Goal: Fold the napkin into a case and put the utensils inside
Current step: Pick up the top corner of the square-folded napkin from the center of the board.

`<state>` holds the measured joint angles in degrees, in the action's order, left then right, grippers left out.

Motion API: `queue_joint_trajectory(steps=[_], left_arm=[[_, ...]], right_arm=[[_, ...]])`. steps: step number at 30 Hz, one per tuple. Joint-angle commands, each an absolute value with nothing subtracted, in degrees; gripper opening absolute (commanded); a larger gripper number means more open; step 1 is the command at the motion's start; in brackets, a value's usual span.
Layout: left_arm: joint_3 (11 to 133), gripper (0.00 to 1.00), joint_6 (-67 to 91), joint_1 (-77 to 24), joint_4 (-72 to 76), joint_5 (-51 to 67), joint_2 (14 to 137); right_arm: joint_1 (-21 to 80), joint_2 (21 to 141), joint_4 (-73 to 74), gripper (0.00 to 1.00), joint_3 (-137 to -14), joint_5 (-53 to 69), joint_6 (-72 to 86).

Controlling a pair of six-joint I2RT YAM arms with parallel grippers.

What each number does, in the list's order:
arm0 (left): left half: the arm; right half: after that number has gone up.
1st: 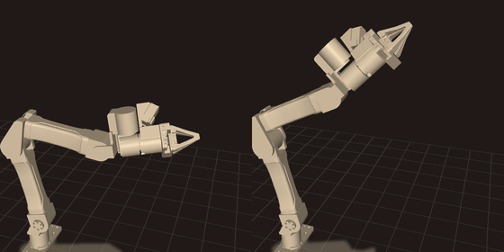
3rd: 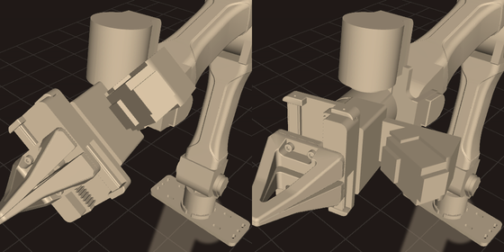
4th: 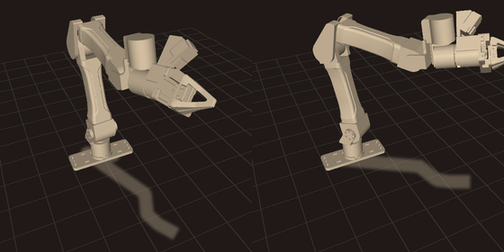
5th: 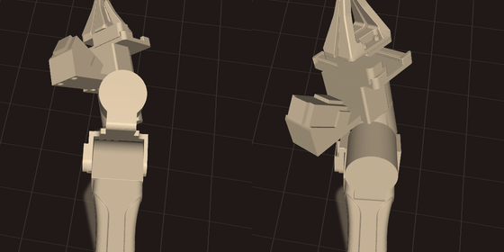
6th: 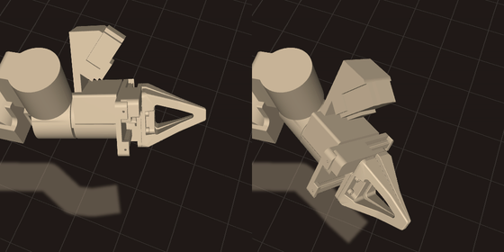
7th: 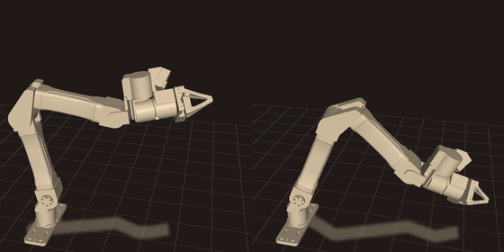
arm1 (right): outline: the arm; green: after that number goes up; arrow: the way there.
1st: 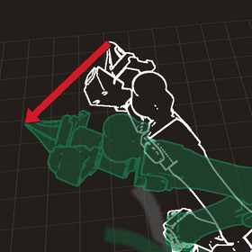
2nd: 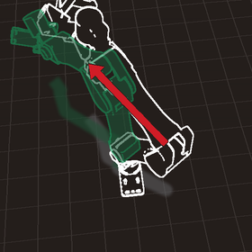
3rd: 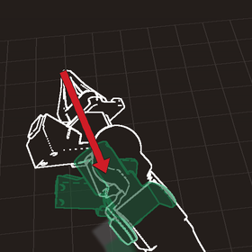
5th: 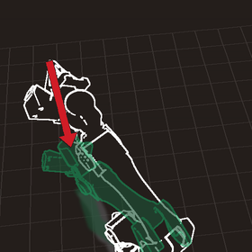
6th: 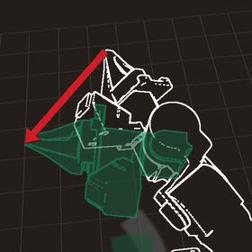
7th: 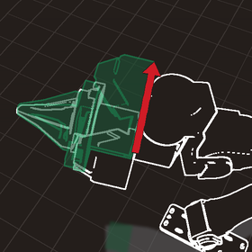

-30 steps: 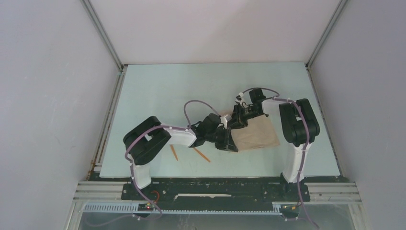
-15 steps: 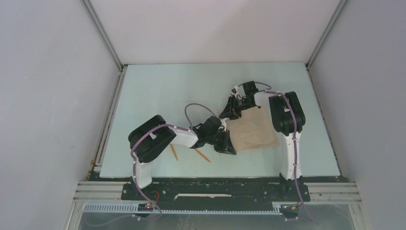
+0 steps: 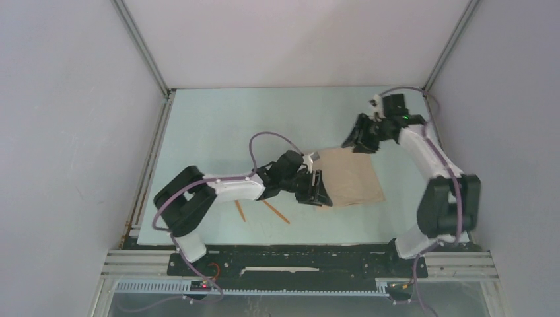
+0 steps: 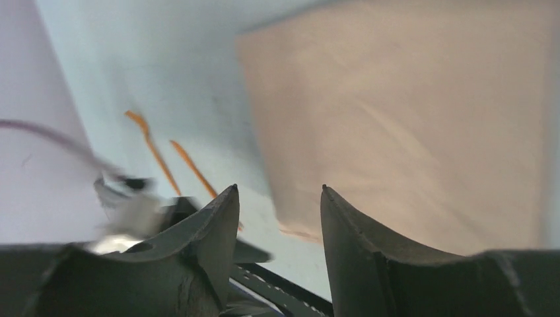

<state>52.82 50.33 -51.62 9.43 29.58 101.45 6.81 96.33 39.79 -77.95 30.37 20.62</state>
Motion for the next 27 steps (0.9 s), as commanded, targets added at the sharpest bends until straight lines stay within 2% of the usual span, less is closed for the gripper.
queue_joint_trajectory(steps=[1, 4, 7, 12, 18, 27], left_arm=[[58.0, 0.61, 45.6, -50.9, 2.4, 31.7, 87.5], [59.2, 0.63, 39.8, -47.5, -6.1, 31.7, 79.7], [59.5, 0.66, 35.3, -42.0, -12.8, 31.9, 73.1], [60.8, 0.68, 27.3, -35.1, -19.8, 29.8, 68.3], [60.5, 0.68, 19.5, -33.6, -21.9, 25.2, 67.8], [59.0, 0.67, 19.7, -31.9, -21.6, 28.4, 68.8]], right_arm=[[-2.7, 84.1, 44.4, 0.56, -62.0, 19.8, 20.4], [-11.7, 76.9, 40.7, 0.57, -50.3, 24.6, 21.7], [-16.3, 74.5, 39.2, 0.57, -44.9, 27.5, 23.3], [-18.3, 74.7, 37.7, 0.56, -41.9, 22.8, 27.3], [-19.2, 76.9, 36.4, 0.57, -40.5, 21.1, 26.5], [-19.8, 79.4, 34.8, 0.58, -40.6, 19.8, 25.7]])
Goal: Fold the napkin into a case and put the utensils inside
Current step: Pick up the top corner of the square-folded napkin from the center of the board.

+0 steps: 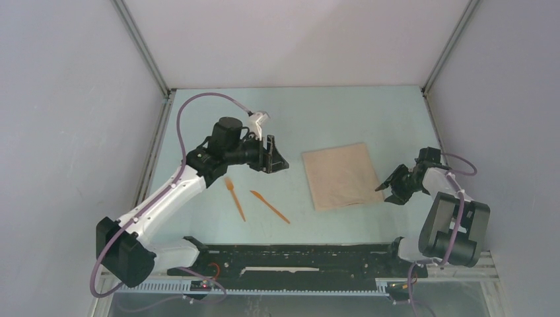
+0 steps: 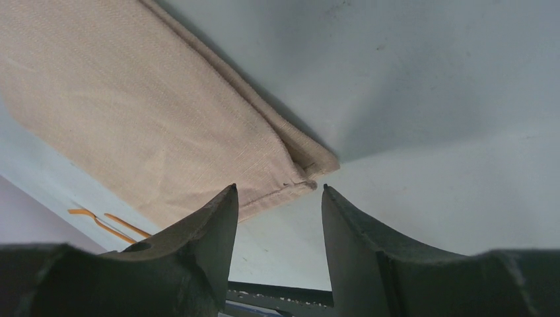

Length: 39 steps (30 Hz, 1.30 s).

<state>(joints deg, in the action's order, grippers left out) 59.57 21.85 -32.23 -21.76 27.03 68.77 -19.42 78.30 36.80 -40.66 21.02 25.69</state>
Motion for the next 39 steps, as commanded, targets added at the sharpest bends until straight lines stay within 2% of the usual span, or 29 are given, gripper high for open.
queue_joint_trajectory(steps=[1, 12, 14, 20, 28, 39], left_arm=[[58.9, 0.67, 19.8, -31.9, -21.4, 28.8, 69.0], [58.4, 0.69, 19.6, -31.5, -20.9, 29.4, 69.6], [58.4, 0.79, 19.7, -31.2, -20.9, 29.2, 69.6], [58.2, 0.81, 19.9, -30.1, -20.7, 29.2, 69.7], [58.0, 0.82, 20.0, -29.4, -20.4, 29.1, 69.6], [57.7, 0.82, 19.9, -29.2, -20.3, 29.2, 69.5]], right_arm=[[-19.8, 79.7, 34.6, 0.58, -40.6, 19.8, 25.6], [-19.7, 82.3, 32.7, 0.55, -40.6, 21.8, 24.5], [-19.5, 81.4, 33.0, 0.53, -40.6, 21.6, 24.5], [-19.1, 79.8, 33.8, 0.48, -40.5, 22.1, 24.5], [-16.1, 77.6, 33.9, 0.35, -40.6, 21.5, 25.8], [-12.8, 81.0, 31.4, 0.09, -41.0, 21.9, 26.0]])
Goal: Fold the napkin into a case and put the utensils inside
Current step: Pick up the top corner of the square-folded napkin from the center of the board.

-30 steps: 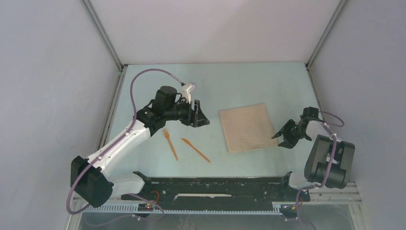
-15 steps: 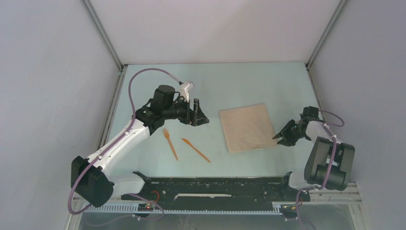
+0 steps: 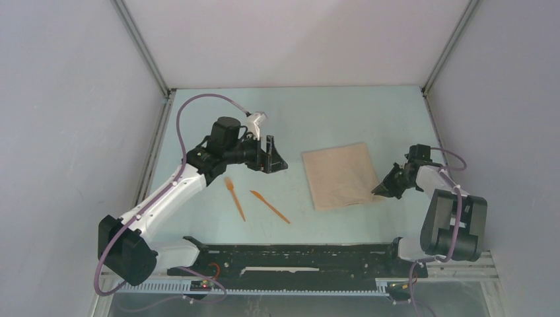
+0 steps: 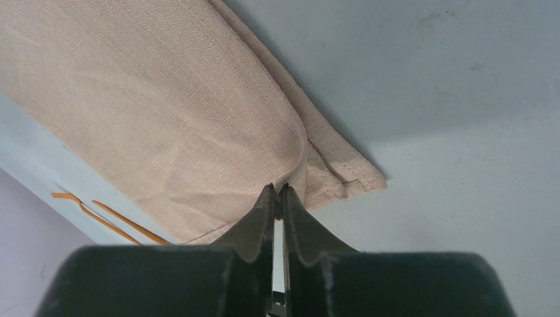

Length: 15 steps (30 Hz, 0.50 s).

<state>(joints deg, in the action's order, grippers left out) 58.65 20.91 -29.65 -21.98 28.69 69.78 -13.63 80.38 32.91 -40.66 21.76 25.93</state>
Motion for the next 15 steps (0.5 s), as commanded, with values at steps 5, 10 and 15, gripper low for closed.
queue_joint_trajectory(steps=[5, 10, 15], left_arm=[[57.7, 0.82, 19.9, -28.9, -20.1, 29.5, 69.6], [57.7, 0.82, 20.0, -28.6, -20.0, 29.5, 69.7], [57.4, 0.82, 20.0, -28.4, -19.9, 29.3, 69.9]], right_arm=[[-10.2, 82.5, 33.0, 0.00, -43.5, 19.2, 24.1], [-2.2, 88.1, 34.3, 0.00, -49.3, 18.1, 19.0], [5.8, 98.1, 35.1, 0.00, -58.5, 19.6, 15.2]])
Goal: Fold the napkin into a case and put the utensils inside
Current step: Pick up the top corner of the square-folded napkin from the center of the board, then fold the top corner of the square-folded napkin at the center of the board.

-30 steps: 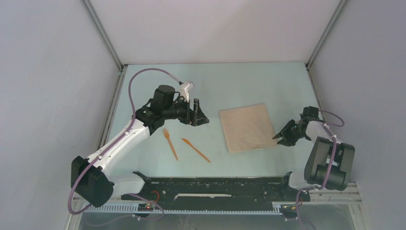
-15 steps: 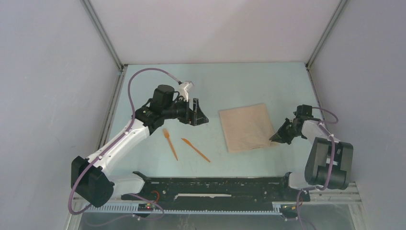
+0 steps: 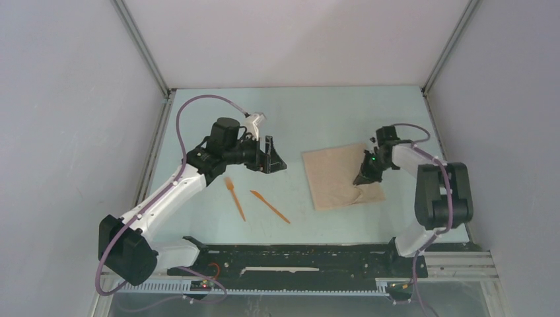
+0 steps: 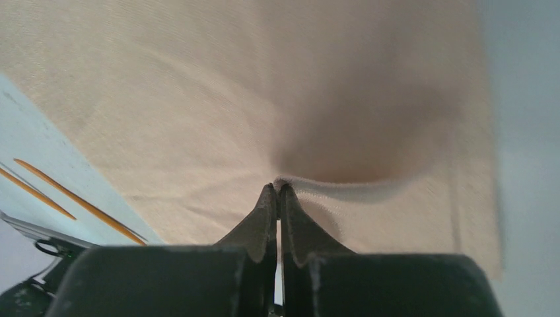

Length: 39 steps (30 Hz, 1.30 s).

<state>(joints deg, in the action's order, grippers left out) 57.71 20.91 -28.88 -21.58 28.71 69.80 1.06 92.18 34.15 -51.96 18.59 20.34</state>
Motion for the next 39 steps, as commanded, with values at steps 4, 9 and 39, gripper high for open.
queue_joint_trajectory(steps=[4, 9, 39], left_arm=[[57.0, 0.82, 19.6, -28.3, -19.9, 28.4, 70.1], [57.0, 0.82, 19.2, -28.1, -20.3, 27.6, 70.6], [57.1, 0.81, 19.2, -26.4, -20.7, 28.5, 70.9]], right_arm=[[10.9, 106.3, 36.5, 0.00, -67.5, 21.9, 14.1], [14.8, 113.0, 36.6, 0.00, -75.7, 24.3, 14.6], [20.0, 127.0, 38.1, 0.00, -98.1, 31.9, 19.2]])
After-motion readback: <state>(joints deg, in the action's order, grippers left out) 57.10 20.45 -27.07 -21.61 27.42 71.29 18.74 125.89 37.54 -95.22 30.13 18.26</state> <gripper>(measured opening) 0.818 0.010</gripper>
